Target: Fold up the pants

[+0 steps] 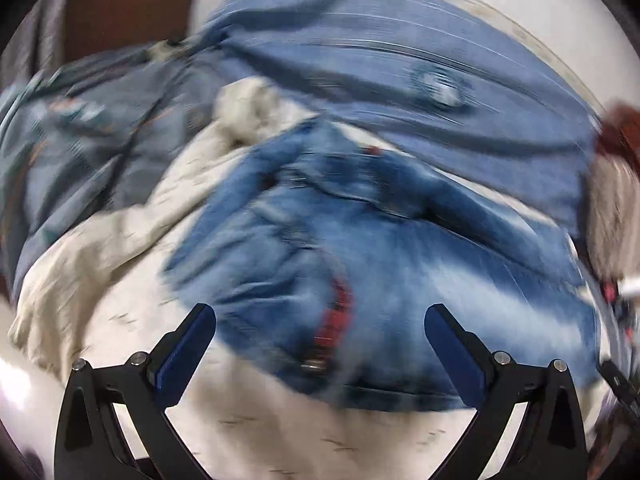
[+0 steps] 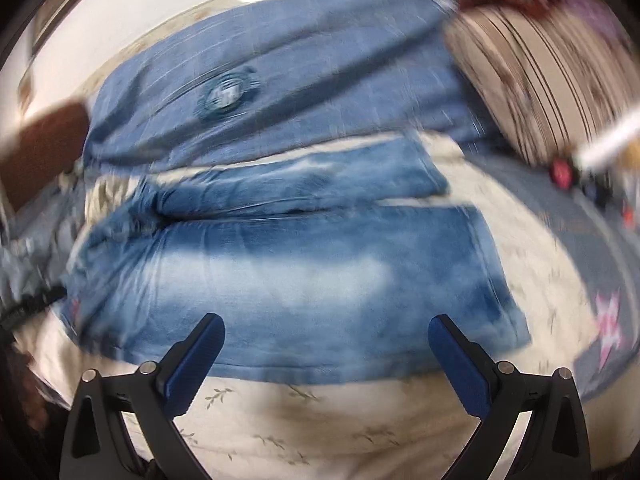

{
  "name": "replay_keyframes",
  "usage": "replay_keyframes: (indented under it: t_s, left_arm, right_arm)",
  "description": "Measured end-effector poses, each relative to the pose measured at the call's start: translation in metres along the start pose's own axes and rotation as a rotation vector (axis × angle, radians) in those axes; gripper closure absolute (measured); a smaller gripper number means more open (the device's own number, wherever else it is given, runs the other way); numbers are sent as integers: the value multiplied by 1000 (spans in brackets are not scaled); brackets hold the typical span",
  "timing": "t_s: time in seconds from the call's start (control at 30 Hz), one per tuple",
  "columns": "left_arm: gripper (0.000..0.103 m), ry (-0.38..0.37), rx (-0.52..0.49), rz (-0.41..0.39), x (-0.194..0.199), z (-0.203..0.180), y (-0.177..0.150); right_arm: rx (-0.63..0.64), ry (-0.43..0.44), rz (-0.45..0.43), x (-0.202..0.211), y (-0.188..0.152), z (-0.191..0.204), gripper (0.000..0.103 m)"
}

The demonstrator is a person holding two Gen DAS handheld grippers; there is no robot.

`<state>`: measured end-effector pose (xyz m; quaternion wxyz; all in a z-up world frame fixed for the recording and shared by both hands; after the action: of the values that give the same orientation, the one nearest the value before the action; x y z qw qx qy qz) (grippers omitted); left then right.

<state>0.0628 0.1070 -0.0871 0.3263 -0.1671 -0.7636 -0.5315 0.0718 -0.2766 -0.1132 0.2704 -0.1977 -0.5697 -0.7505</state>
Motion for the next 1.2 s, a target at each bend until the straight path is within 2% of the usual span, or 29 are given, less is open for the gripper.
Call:
replay_keyframes:
  t_s: [0.13, 0.2, 0.27, 0.33, 0.43, 0.5, 0.6, 0.73, 0.8, 0.83, 0.87, 0.9, 0.97, 1.1, 1.2]
  left_arm:
    - [0, 33, 197, 105, -9, 51, -6]
    - [0, 22, 266, 121, -12, 64, -8]
    - [0, 34, 315, 143, -17, 75, -11]
    - [0, 25, 337, 184, -25, 76, -15]
    - [0, 19, 348, 236, -32, 72, -22]
    - [0, 19, 353, 238, -32, 72, -23]
    - [1, -1, 377, 241, -35, 72, -21]
    - [25, -2, 393, 263, -41, 75, -16]
    - [34, 18, 401, 275, -44, 79, -15]
    - [43, 33, 401, 268, -45, 82, -12]
    - [59, 35, 395, 268, -46, 81, -10]
    - [68, 19, 391, 282, -49, 79, -10]
    - [71, 26, 390, 307, -54, 80, -11]
    - [77, 43, 349, 282, -52, 74, -7]
    - [82, 24, 350, 260, -45, 74, -1]
  right_arm:
    - [-337, 124, 78, 6, -8, -54, 0]
    - [-498, 165, 112, 6, -13, -81, 0]
    - [-606, 201, 134, 3, -14, -98, 2]
    - [-646, 201, 139, 0, -11, -107, 6]
    - [-663, 186, 176, -10, -9, -115, 12]
    - [-665, 143, 214, -17, -13, -121, 17]
    - [-689, 137, 228, -23, -16, -127, 25]
    - [-665, 104, 245, -30, -14, -128, 34]
    - [-641, 80, 251, -32, -14, -130, 45]
    - [-626, 66, 255, -32, -13, -129, 48]
    - [-611, 51, 260, -33, -13, -129, 54]
    - [-592, 34, 265, -33, -13, -128, 64]
    - [-567, 17, 272, -36, -12, -127, 73]
    - [-522, 7, 278, -39, -7, -124, 86]
    - [-498, 8, 262, -35, -1, -121, 92]
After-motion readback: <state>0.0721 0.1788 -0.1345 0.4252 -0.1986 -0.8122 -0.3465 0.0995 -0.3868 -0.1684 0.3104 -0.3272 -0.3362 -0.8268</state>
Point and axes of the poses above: each gripper's, at about its wrist camera, not at the fingertips, and x roughly against the way its jaws point, z to its left, y to its top, the point moved 10 cm from there along -x, roughly the way its jaws point, and after that the axes turned 1 degree about -z, right-handed, at the moved point
